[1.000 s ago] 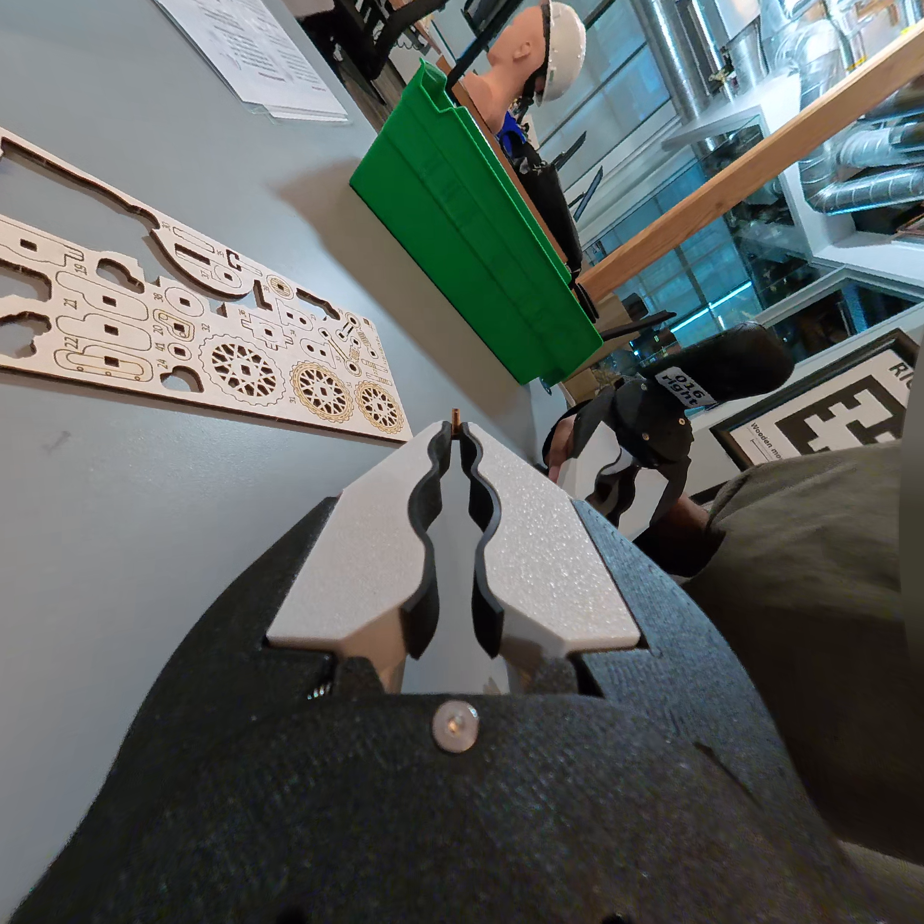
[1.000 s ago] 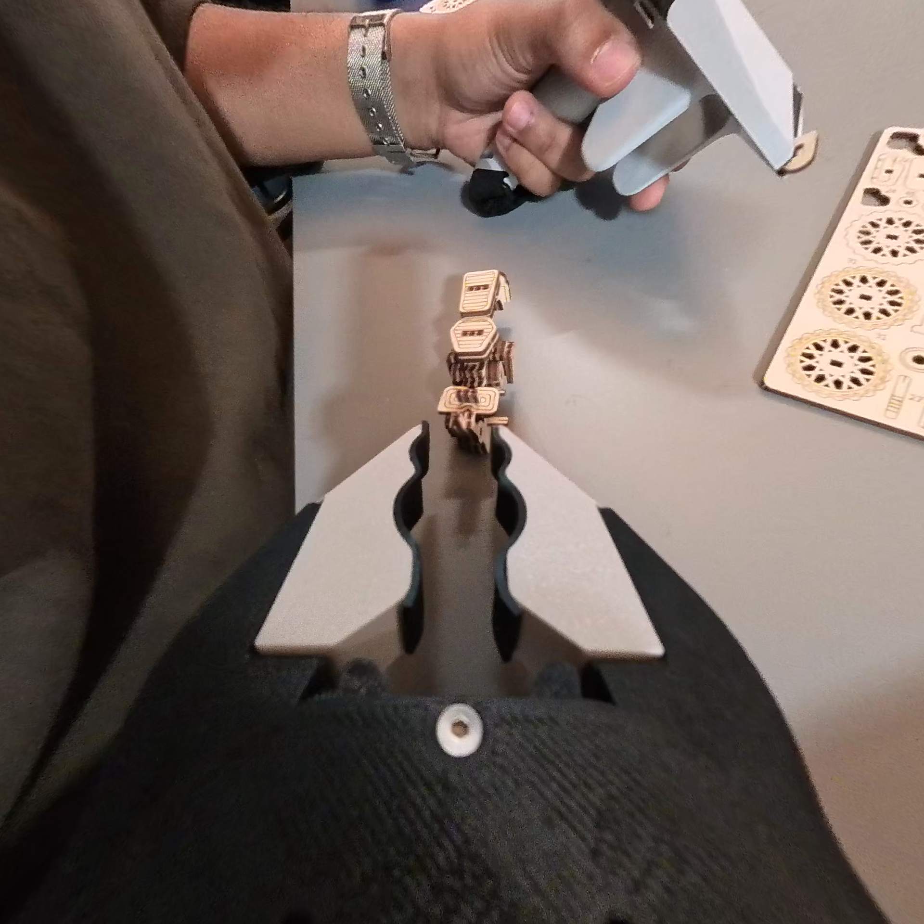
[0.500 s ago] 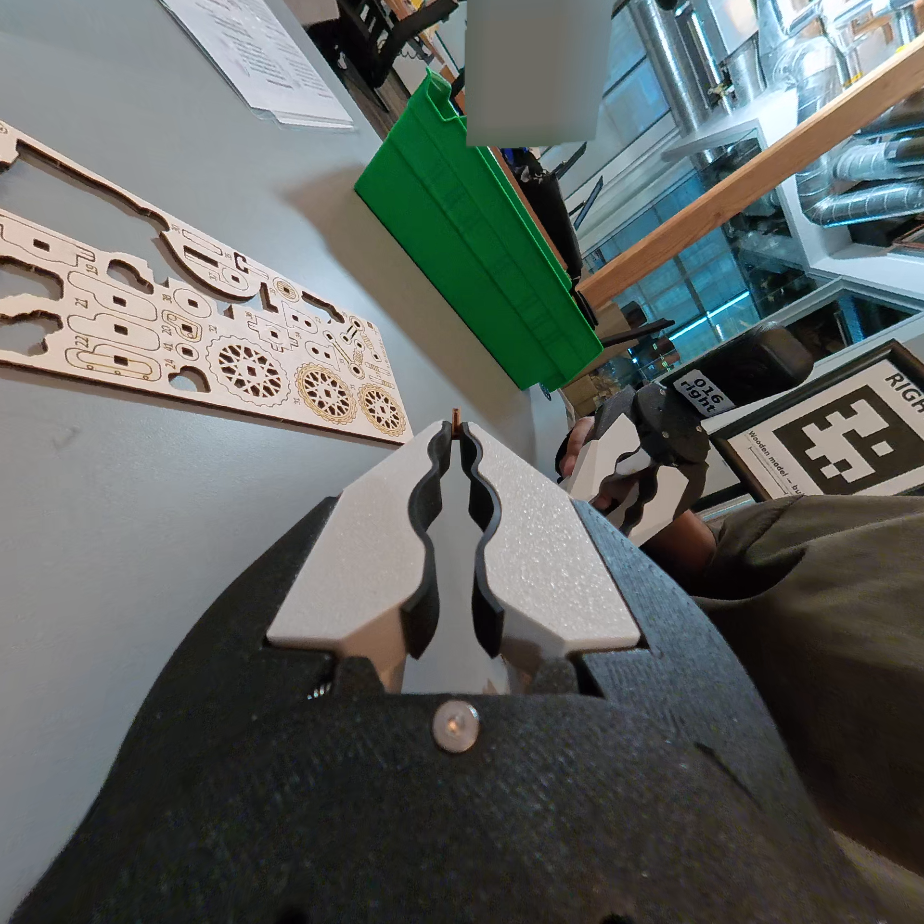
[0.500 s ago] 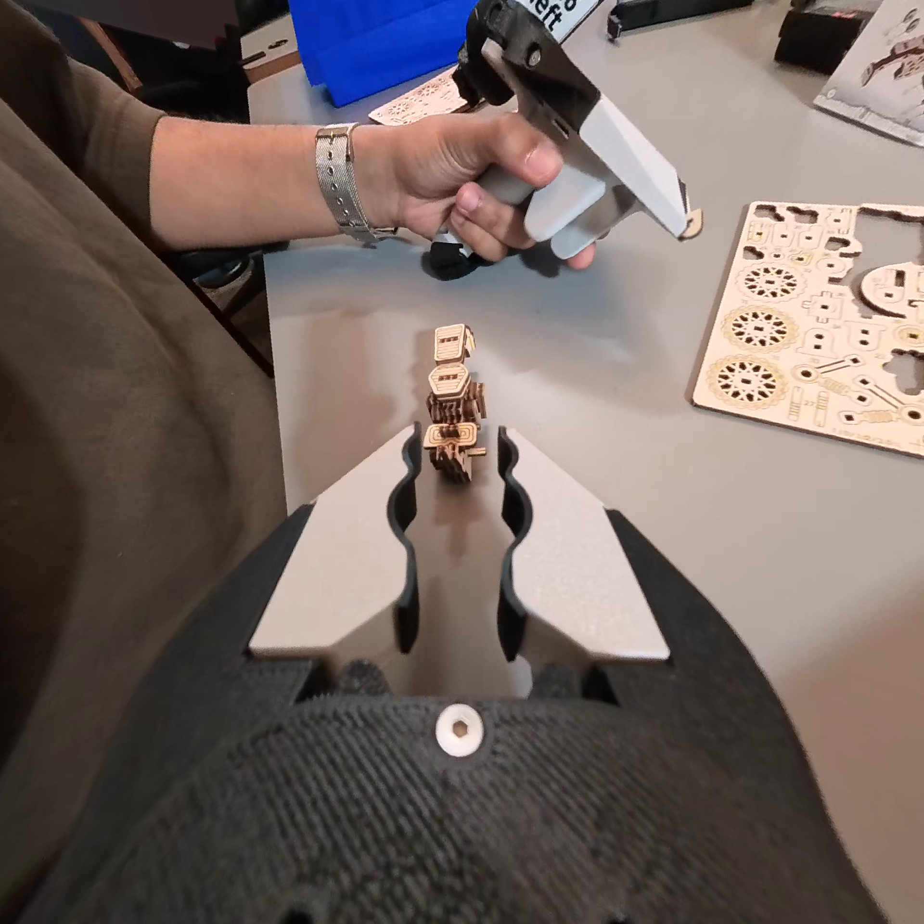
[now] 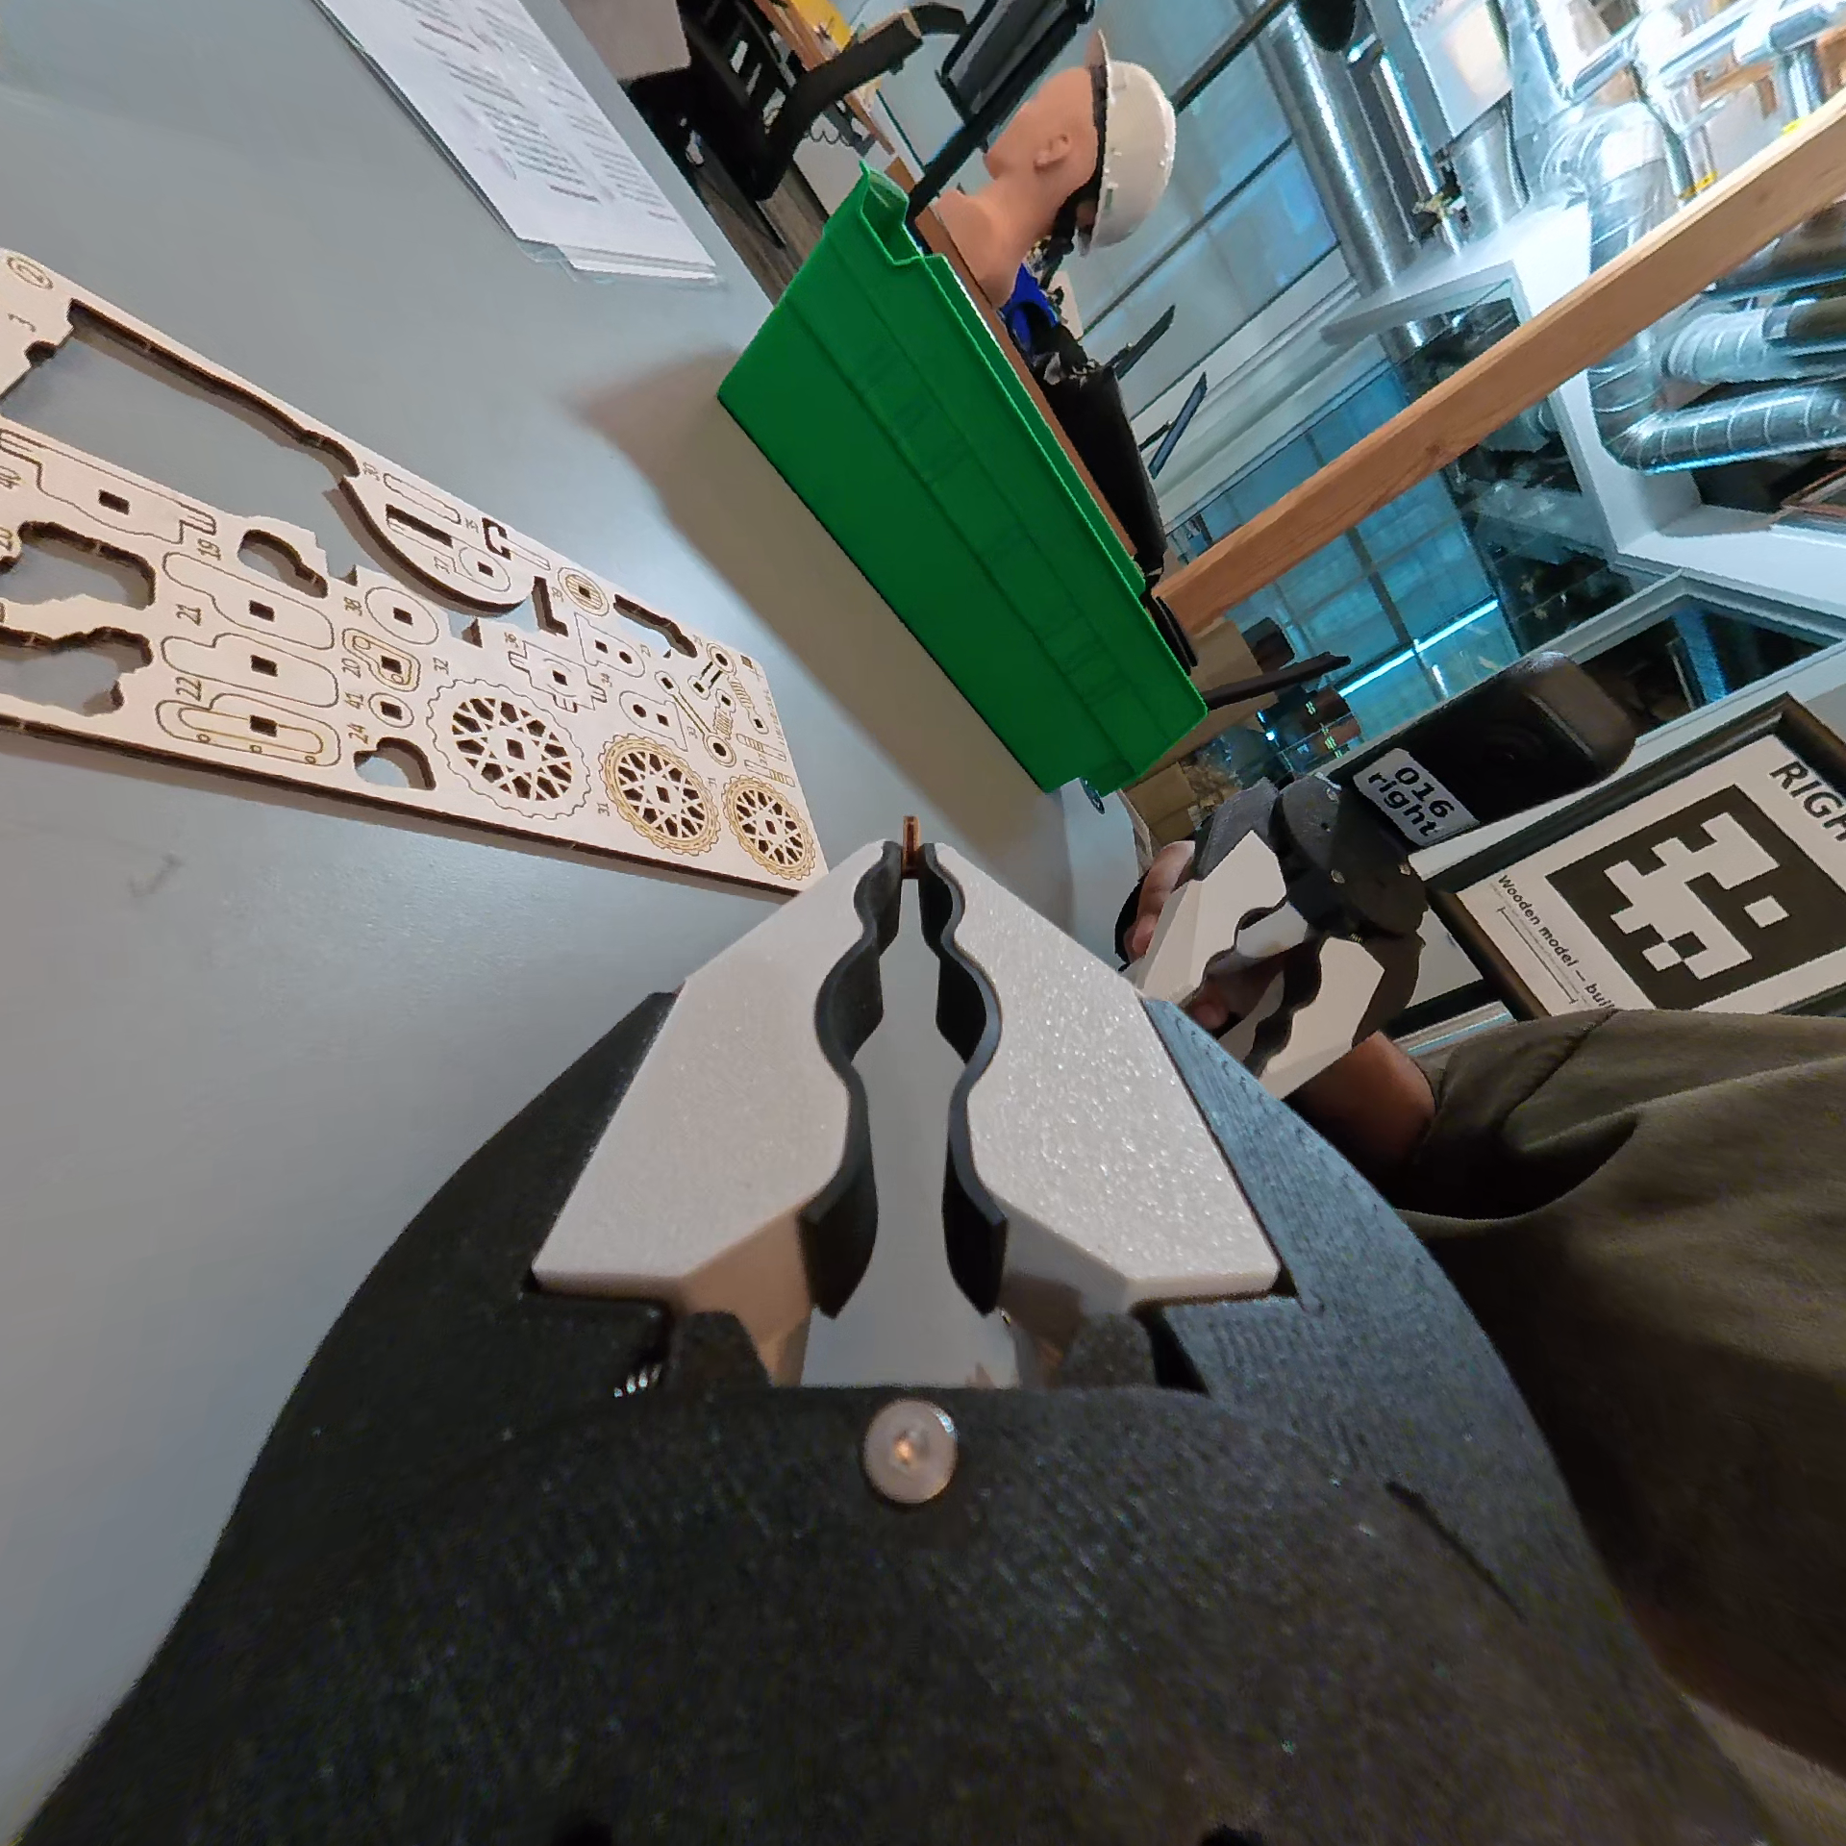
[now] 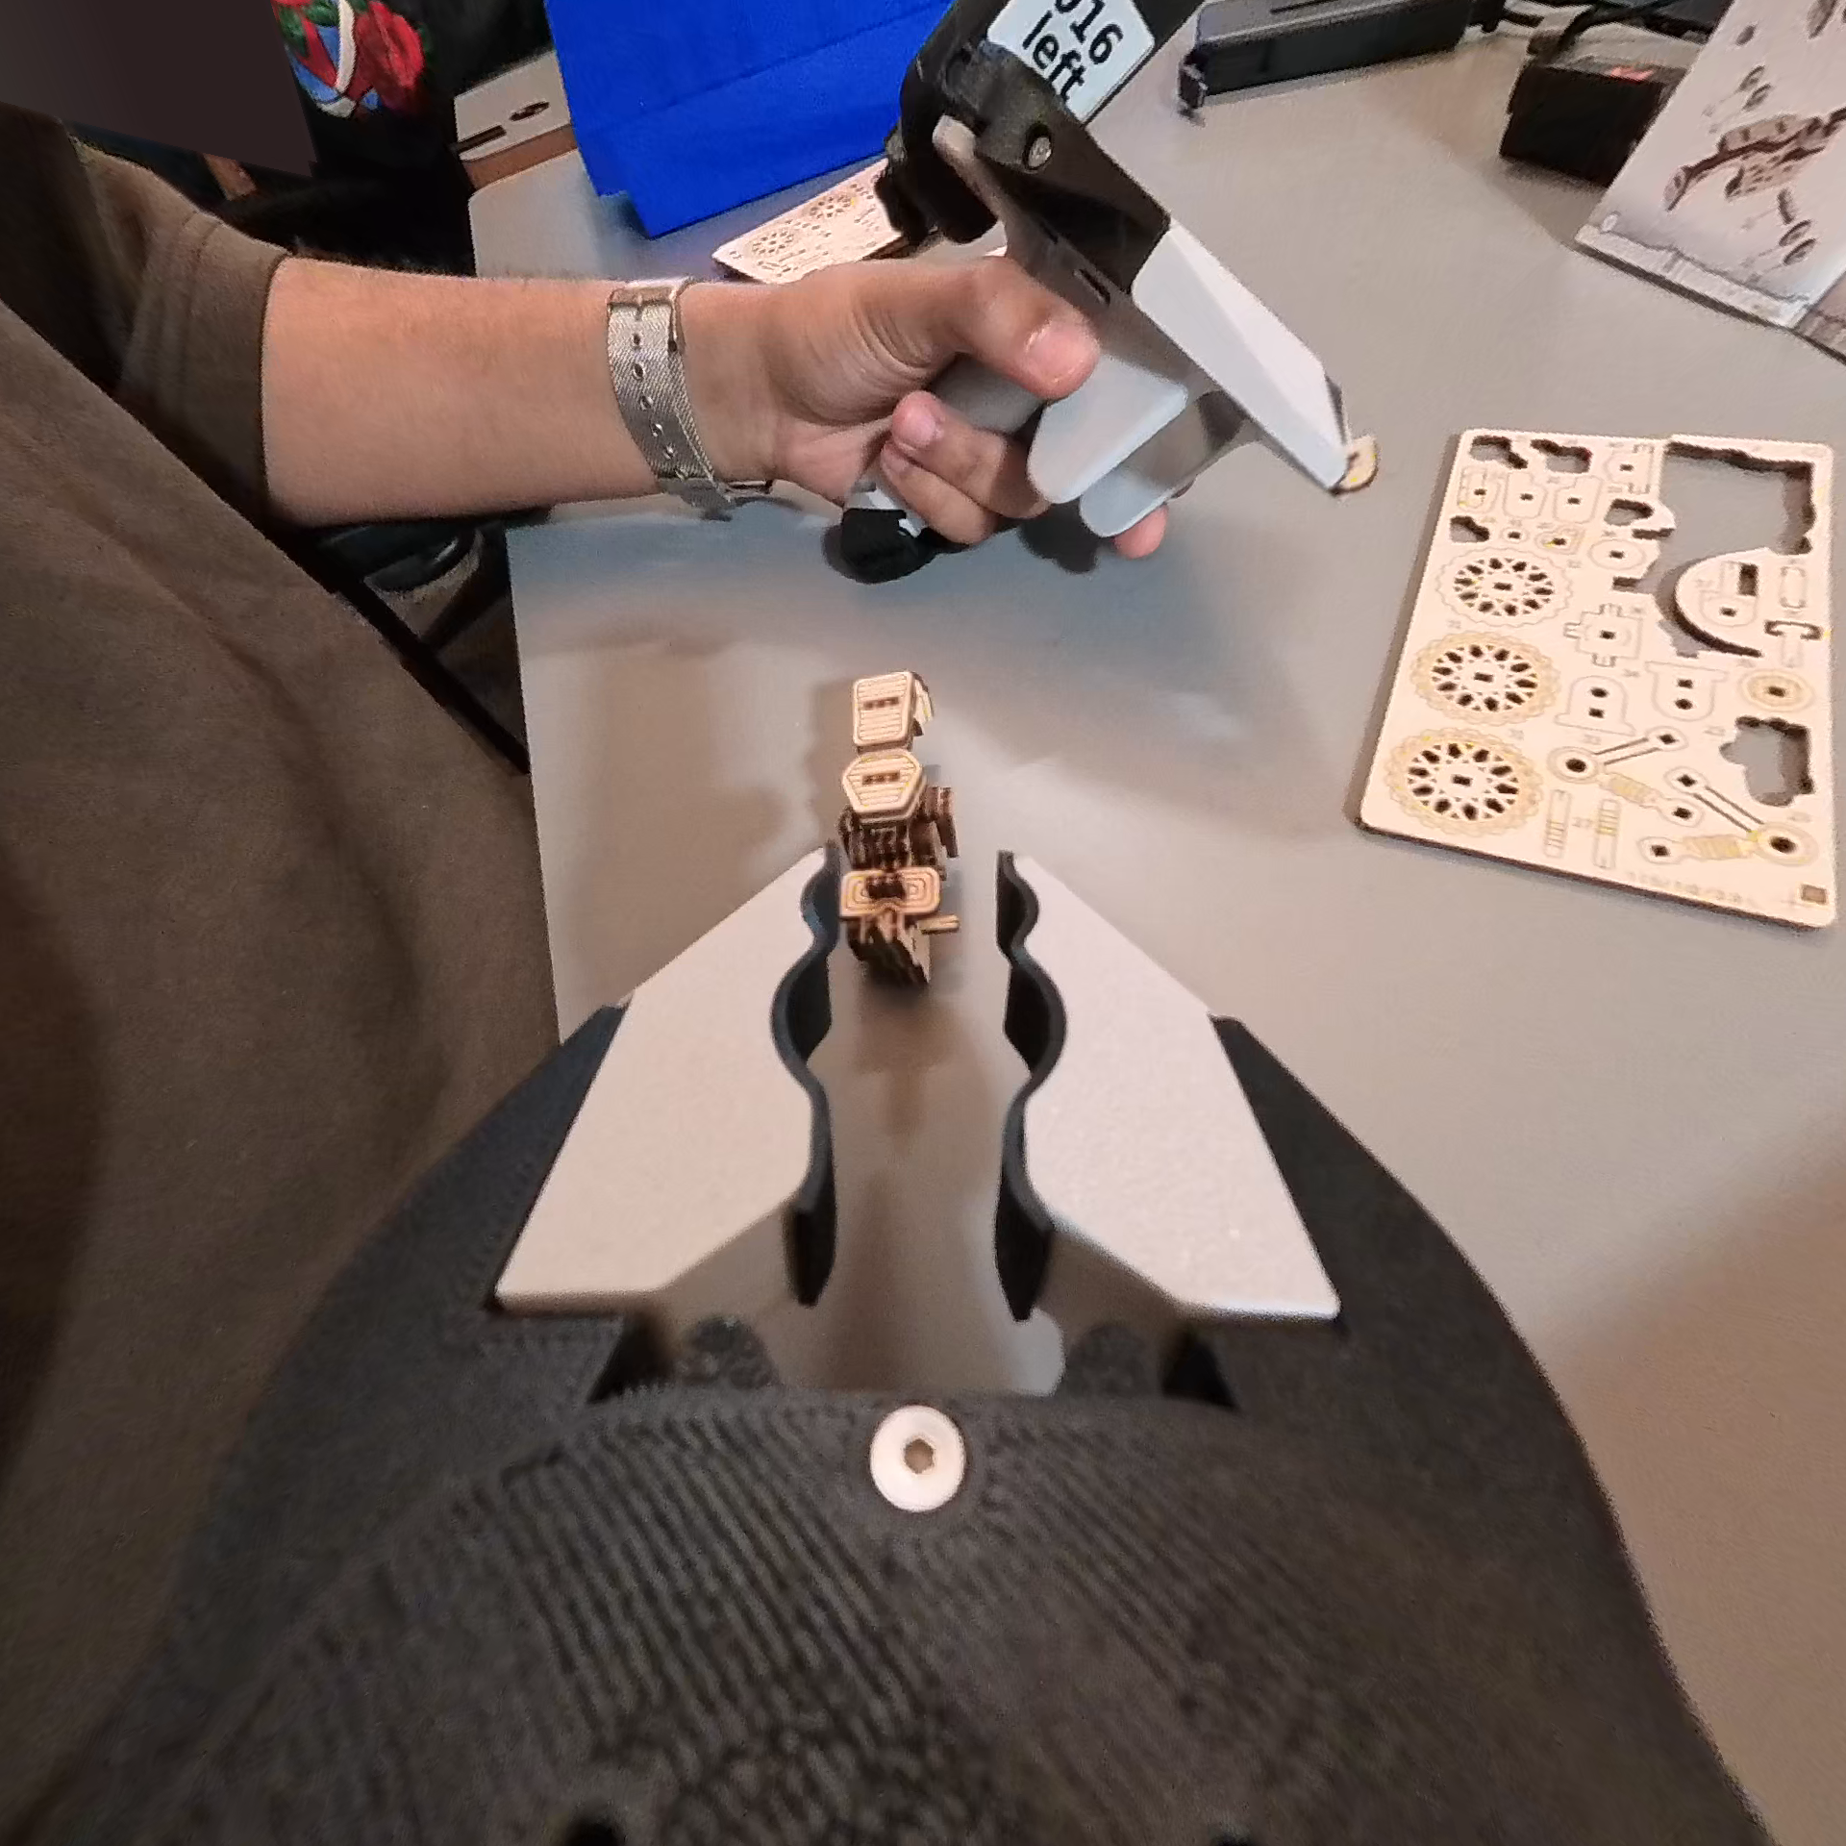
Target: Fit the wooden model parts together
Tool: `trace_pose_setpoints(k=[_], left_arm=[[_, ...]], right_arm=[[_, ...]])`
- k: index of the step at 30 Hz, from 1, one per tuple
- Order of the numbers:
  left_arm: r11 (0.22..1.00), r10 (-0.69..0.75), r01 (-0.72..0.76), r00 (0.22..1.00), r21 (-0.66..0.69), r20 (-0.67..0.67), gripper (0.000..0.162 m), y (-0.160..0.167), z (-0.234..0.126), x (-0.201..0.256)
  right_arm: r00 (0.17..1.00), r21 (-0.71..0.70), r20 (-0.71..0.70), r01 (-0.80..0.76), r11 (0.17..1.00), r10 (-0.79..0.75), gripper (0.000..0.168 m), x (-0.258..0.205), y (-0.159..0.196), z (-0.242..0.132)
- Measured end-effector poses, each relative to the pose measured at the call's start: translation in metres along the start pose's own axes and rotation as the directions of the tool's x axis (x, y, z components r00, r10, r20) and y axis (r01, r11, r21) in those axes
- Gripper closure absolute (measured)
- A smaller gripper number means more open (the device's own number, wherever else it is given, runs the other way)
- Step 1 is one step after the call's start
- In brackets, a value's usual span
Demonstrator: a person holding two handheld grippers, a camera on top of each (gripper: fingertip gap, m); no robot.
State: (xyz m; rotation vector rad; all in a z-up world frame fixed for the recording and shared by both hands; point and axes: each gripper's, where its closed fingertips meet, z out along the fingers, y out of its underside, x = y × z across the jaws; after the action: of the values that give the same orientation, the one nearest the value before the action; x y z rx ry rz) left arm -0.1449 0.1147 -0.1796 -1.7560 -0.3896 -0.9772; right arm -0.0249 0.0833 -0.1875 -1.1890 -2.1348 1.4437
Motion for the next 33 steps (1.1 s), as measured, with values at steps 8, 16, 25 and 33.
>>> trace_pose_setpoints(k=[8, 16, 25, 33], left_arm=[[0.998, 0.011, -0.011, 1.0, 0.059, -0.007, 0.161, 0.001, -0.008, 0.008], [0.993, 0.029, -0.03, 1.0, 0.111, 0.012, 0.161, 0.006, -0.017, 0.016], [0.995, 0.035, -0.038, 0.999, 0.095, 0.029, 0.161, 0.009, -0.016, 0.015], [0.996, 0.037, -0.039, 0.999, 0.081, 0.034, 0.161, 0.01, -0.014, 0.014]], right_arm=[[0.989, -0.068, 0.051, 0.144, 0.987, -0.141, 0.129, -0.016, 0.001, 0.019], [0.963, -0.076, 0.035, 0.27, 0.96, -0.268, 0.127, -0.025, -0.01, 0.036], [0.917, -0.102, 0.171, 0.38, 0.919, -0.36, 0.168, -0.052, 0.002, 0.031], [0.879, -0.234, 0.198, 0.472, 0.85, -0.433, 0.168, -0.058, 0.029, 0.045]])
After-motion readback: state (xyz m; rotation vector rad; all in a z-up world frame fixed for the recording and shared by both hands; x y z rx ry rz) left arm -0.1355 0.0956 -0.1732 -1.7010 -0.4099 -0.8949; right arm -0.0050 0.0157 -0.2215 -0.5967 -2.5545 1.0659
